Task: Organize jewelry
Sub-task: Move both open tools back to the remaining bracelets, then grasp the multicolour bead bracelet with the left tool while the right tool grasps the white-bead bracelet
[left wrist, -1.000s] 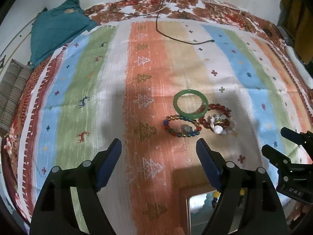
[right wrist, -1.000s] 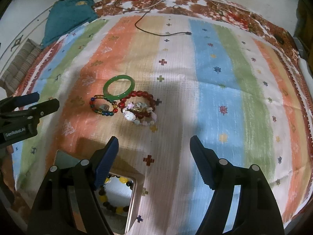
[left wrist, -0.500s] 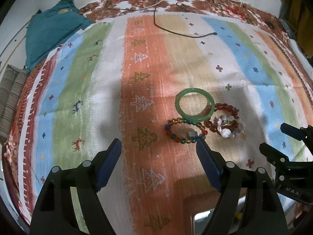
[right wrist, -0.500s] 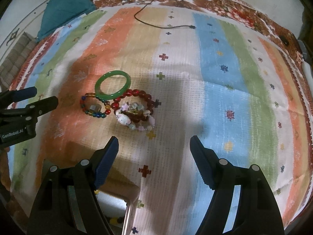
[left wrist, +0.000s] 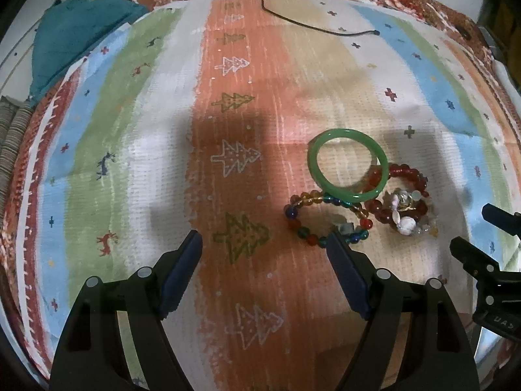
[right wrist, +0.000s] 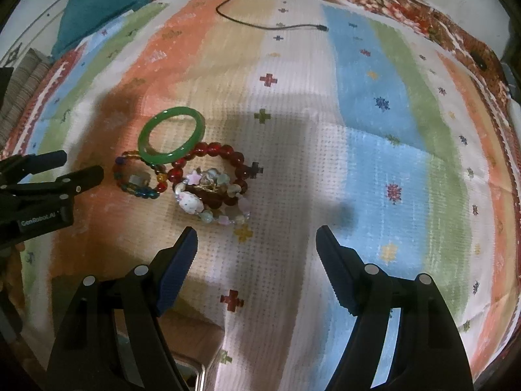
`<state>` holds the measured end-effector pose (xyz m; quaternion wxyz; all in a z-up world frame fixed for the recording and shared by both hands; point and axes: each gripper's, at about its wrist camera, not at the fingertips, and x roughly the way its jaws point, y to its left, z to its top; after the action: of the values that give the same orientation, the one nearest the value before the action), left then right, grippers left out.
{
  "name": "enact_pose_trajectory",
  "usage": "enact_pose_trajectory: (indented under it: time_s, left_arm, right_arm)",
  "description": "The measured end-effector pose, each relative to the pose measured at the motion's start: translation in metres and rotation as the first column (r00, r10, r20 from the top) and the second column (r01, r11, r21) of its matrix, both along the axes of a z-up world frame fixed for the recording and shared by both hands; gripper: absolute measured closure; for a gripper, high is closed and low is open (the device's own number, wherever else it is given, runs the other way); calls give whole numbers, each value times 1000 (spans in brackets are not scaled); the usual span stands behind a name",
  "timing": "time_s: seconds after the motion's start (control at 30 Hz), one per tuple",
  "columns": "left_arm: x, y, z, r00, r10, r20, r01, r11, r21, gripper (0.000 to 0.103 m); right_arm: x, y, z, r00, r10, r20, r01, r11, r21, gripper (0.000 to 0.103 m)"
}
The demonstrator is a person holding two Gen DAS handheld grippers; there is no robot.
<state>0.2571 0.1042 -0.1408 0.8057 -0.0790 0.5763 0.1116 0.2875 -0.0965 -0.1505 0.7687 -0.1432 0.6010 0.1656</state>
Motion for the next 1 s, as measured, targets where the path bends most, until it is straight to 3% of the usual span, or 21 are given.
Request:
enact_pose_trajectory:
  time_s: [1.0]
  left_arm:
    - [32, -5, -35, 998, -64, -14, 65, 997, 42, 30]
  right_arm:
    - [36, 11, -42, 1000, 6, -17, -7, 996, -93, 34]
